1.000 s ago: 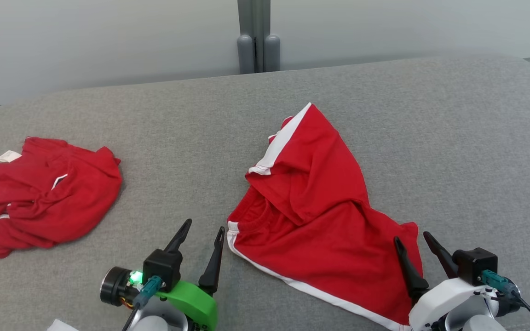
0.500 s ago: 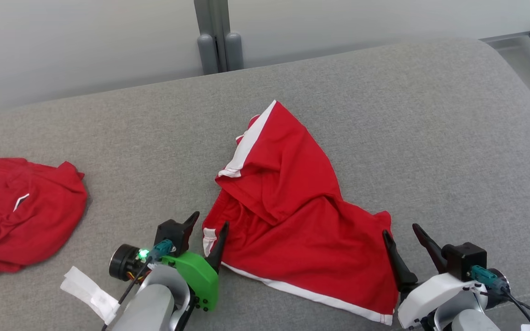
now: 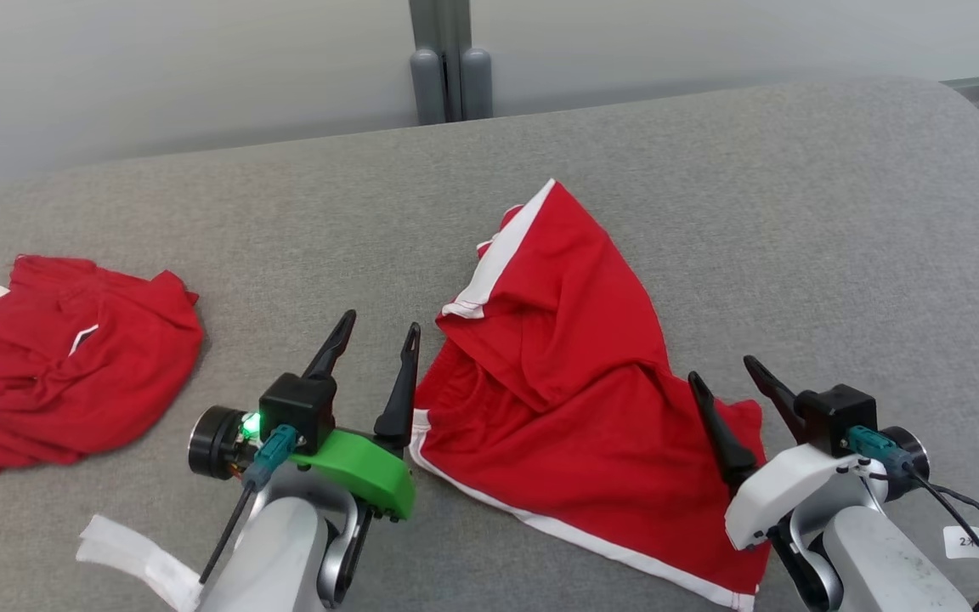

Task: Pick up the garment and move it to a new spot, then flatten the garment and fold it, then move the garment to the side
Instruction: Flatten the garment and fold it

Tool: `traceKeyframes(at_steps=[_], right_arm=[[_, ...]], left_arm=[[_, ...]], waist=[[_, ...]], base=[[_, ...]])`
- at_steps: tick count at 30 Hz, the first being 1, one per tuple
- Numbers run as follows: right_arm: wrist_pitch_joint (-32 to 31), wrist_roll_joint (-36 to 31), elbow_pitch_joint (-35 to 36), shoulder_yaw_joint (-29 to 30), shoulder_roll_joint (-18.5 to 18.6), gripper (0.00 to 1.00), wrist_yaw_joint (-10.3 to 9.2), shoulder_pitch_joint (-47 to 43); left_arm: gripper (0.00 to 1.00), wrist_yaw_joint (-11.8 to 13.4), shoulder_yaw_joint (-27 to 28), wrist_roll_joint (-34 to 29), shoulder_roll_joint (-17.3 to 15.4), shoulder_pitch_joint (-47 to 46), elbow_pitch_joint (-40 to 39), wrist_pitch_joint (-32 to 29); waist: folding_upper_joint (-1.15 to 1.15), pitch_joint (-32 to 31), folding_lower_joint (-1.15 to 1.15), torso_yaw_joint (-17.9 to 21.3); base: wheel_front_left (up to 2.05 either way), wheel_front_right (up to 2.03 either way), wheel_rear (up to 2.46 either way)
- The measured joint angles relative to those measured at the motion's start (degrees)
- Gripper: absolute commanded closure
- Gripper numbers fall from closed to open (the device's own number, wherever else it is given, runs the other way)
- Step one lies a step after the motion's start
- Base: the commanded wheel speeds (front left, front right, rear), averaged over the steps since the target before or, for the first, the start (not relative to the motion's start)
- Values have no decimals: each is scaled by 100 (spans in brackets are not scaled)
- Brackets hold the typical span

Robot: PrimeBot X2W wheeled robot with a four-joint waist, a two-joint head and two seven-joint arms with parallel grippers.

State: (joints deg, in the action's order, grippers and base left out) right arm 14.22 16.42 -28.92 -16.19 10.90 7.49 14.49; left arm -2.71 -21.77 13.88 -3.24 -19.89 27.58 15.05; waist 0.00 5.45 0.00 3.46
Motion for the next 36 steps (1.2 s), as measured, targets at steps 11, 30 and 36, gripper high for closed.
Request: traceKeyframes(at_steps=[11,30,36], right_arm=[[57,54,-224,174,-92,0,0,-115],[54,131,-1461,546,208,0,0,589],[41,587,-1659,166,210,100,0,863]], left_arm=[[0,246,448,-299,36,1238,-1539,9],[0,409,-102,-7,42,1220,-1573,9],[0,425,-134,34,42,1209,-1550,9]], waist=[[0,-121,0,-607],[0,334,0,-1429],[0,486,0,-1626]], base=[[0,0,0],[0,0,0],[0,0,0]])
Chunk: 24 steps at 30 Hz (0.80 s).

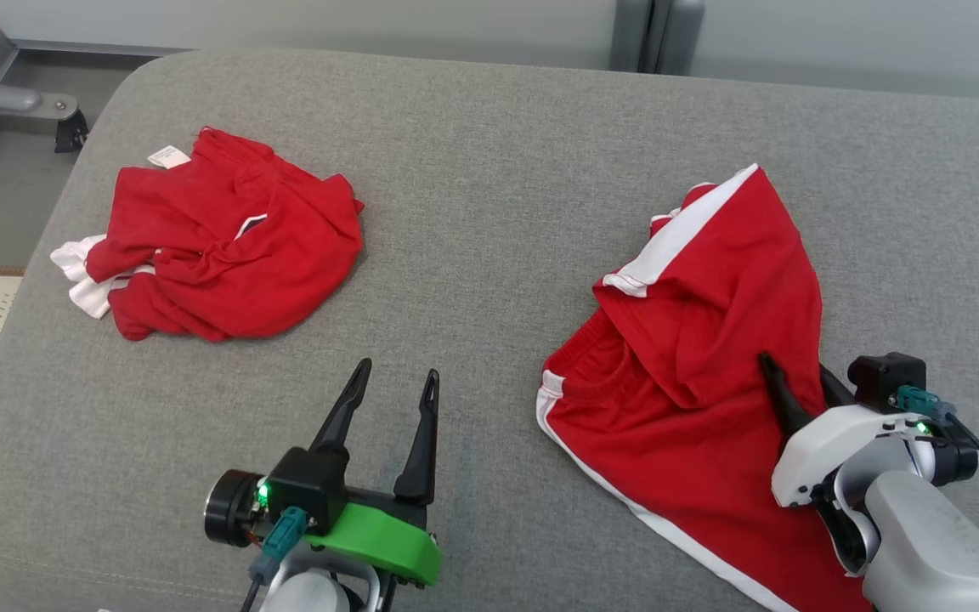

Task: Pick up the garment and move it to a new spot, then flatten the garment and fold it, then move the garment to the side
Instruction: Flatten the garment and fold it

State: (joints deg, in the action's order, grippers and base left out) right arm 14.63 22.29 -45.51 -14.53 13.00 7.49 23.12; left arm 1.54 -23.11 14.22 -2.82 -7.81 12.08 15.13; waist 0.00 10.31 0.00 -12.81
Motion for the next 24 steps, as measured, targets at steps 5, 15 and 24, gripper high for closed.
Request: traceKeyframes(at_steps=[5,15,24], right_arm=[[9,131,-69,-131,236,100,1,202],[-32,-113,-134,-823,940,100,1,1273],[-199,-185,-656,-1907,1187,0,2,2326]], left_arm=[[0,25,-51,38,0,-51,5,0],[0,83,-215,136,0,-164,-48,0],[0,149,-270,237,1,-258,-87,0]], waist=[[0,33,0,-77],[0,161,0,-171],[0,289,0,-91]], base=[[0,0,0],[0,0,0],[0,0,0]])
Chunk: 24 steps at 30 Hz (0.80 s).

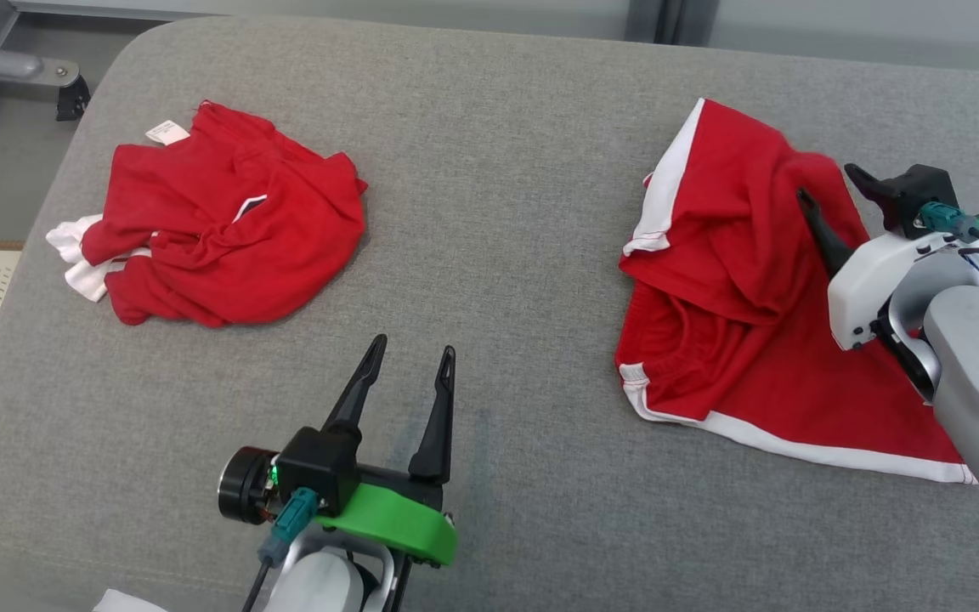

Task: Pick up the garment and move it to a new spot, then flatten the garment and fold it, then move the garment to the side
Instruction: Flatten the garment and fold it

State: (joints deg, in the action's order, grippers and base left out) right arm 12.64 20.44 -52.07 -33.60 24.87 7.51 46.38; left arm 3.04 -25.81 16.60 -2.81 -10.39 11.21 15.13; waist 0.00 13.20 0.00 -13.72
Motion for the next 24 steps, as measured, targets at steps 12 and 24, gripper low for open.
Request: traceKeyframes(at_steps=[12,24], right_arm=[[241,422,791,1302,-333,0,0,-1078],[242,-246,2461,2881,-1368,0,-2,-3379]], left_arm=[[0,-37,348,-66,1,-48,1,0],[0,-77,535,34,3,105,242,0]], waist=[[0,-201,0,651],[0,-499,0,1459]], base=[[0,0,0],[0,0,0]])
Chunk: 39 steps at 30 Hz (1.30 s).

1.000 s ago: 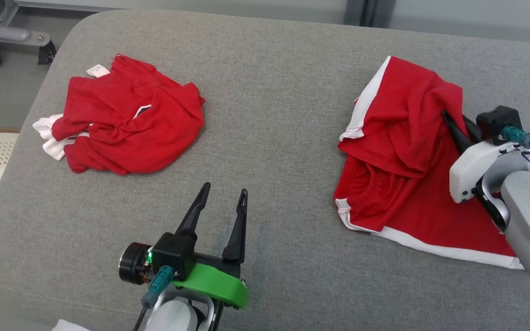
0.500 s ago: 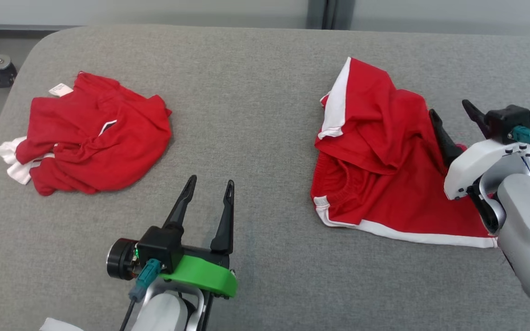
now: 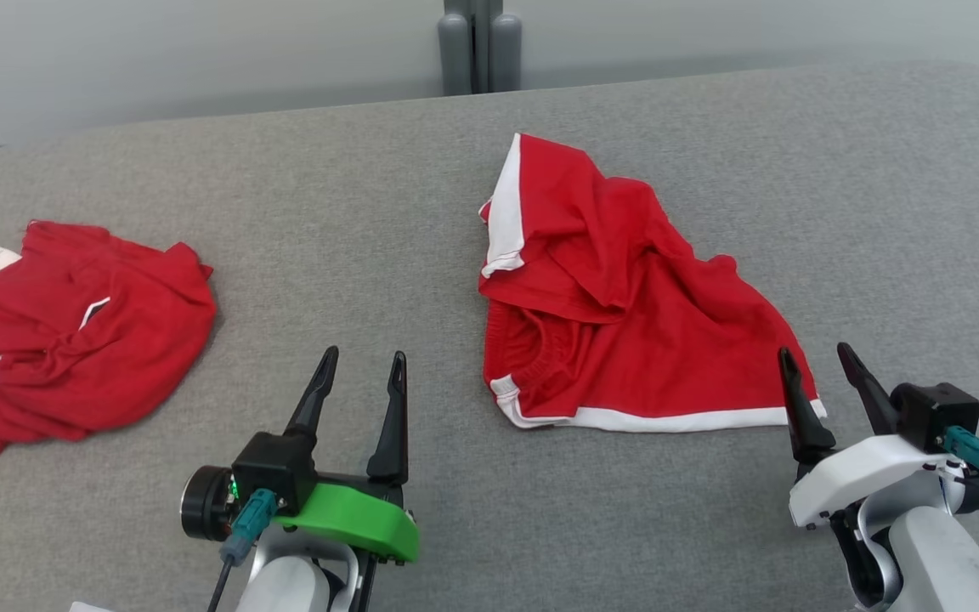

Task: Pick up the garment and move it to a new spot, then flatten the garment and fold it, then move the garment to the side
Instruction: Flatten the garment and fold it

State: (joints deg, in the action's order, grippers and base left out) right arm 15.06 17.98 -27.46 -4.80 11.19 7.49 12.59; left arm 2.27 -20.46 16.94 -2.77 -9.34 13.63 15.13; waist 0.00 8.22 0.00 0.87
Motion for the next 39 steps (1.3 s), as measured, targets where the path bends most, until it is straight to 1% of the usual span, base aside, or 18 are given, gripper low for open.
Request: traceKeyframes(at_steps=[5,8,11,13,15,19,21,24,33,34,35,36,39], right_arm=[[0,-154,185,148,-193,0,0,-177],[0,-190,245,89,-255,0,0,-166],[0,-192,281,98,-259,0,0,-141],[0,-194,275,89,-265,0,0,-141],[0,-230,236,71,-269,0,1,-141],[0,-259,186,19,-288,0,0,-136],[0,-267,174,25,-301,0,0,-114],[0,-267,166,33,-302,0,0,-75],[0,-300,122,14,-320,0,0,-66],[0,-305,110,-4,-321,0,0,-66],[0,-307,99,-22,-323,0,0,-65],[0,-307,91,-33,-325,0,0,-65],[0,-308,74,-43,-325,0,0,-59]], left_arm=[[0,-109,-74,-8,1,5,192,1],[0,-261,-204,-56,1,-32,726,0],[0,-445,-381,383,0,-183,1403,0],[0,-516,-490,593,-3,-428,1614,0],[0,-582,-658,632,0,-654,1814,0],[0,-591,-870,286,4,-997,2251,0],[0,-514,-889,126,-1,-1135,2515,1],[0,-492,-925,-11,-26,-1251,2785,-1],[0,-485,-873,-310,-64,-1334,2805,0],[10,-530,-887,-336,-65,-1334,2803,0],[84,-580,-905,-348,-65,-1334,2809,0],[100,-610,-911,-348,-64,-1334,2819,0],[100,-665,-904,-367,-63,-1335,2850,0]], waist=[[0,-76,0,256],[0,-92,0,404],[0,-86,0,560],[0,-73,0,651],[0,-51,0,736],[0,22,0,900],[0,61,0,976],[0,103,0,1060],[0,135,0,1129],[0,135,0,1131],[0,134,0,1135],[0,133,0,1138],[0,147,0,1136]], base=[[0,0,0],[0,0,0],[0,0,0],[0,0,0],[0,0,0],[0,0,0],[0,0,0],[0,0,0],[0,0,0],[0,0,0],[0,0,0],[0,0,0],[0,0,0]])
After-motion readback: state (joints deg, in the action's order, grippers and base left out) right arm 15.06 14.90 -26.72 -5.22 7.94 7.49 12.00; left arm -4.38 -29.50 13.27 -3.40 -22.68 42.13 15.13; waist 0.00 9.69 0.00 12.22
